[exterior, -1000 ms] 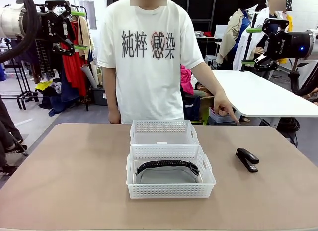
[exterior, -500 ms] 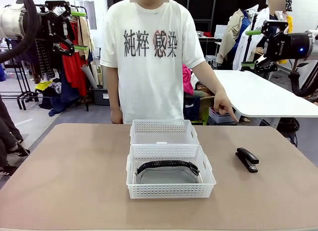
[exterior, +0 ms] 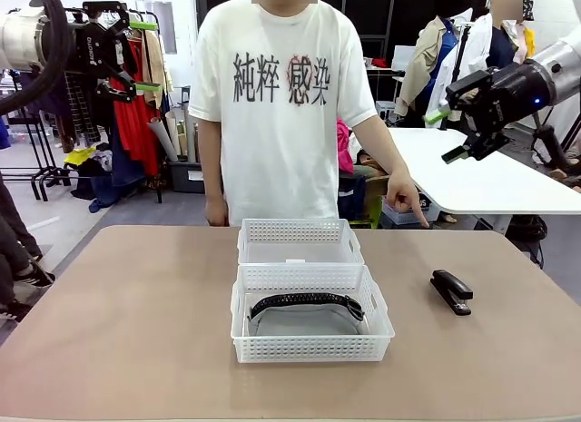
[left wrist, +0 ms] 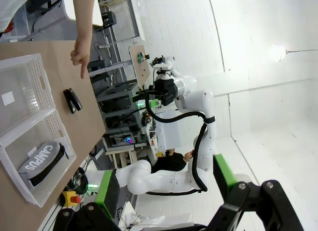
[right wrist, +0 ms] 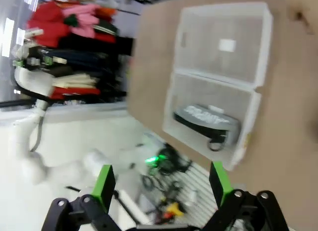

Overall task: Distribute items into two baskets.
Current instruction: Pick up the Stapler that the person points to.

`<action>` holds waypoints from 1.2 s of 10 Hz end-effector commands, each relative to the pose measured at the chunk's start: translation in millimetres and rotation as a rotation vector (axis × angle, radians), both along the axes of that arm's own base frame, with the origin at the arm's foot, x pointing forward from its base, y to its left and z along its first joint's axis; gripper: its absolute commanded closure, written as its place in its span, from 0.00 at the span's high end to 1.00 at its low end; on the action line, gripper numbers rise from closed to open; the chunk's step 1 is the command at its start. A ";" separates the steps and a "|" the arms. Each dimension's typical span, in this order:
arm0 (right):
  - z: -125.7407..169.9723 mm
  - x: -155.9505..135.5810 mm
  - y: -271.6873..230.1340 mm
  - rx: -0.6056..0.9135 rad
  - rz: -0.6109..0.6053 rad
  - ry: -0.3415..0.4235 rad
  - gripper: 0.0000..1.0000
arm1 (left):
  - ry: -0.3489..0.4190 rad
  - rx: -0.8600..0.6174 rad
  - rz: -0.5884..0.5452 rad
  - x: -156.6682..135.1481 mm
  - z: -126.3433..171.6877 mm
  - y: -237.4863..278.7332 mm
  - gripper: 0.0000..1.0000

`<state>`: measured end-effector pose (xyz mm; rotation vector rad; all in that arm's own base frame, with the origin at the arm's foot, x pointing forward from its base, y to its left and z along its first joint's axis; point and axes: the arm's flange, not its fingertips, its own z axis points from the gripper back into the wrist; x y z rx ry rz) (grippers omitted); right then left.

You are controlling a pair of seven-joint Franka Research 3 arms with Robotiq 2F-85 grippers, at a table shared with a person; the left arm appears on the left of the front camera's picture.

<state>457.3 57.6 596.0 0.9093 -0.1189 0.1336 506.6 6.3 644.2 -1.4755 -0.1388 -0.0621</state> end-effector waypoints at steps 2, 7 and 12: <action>-5.6 4.9 7.7 -0.294 -0.034 -0.124 1.00 | -0.001 -0.001 0.000 -1.0 0.8 0.7 1.00; -58.2 2.4 -13.3 -0.634 -0.139 -0.186 1.00 | -0.001 -0.001 0.000 -1.0 0.8 0.7 1.00; -105.2 -6.3 -26.1 -0.747 -0.172 -0.129 1.00 | -0.001 -0.001 0.000 -1.0 0.8 0.7 1.00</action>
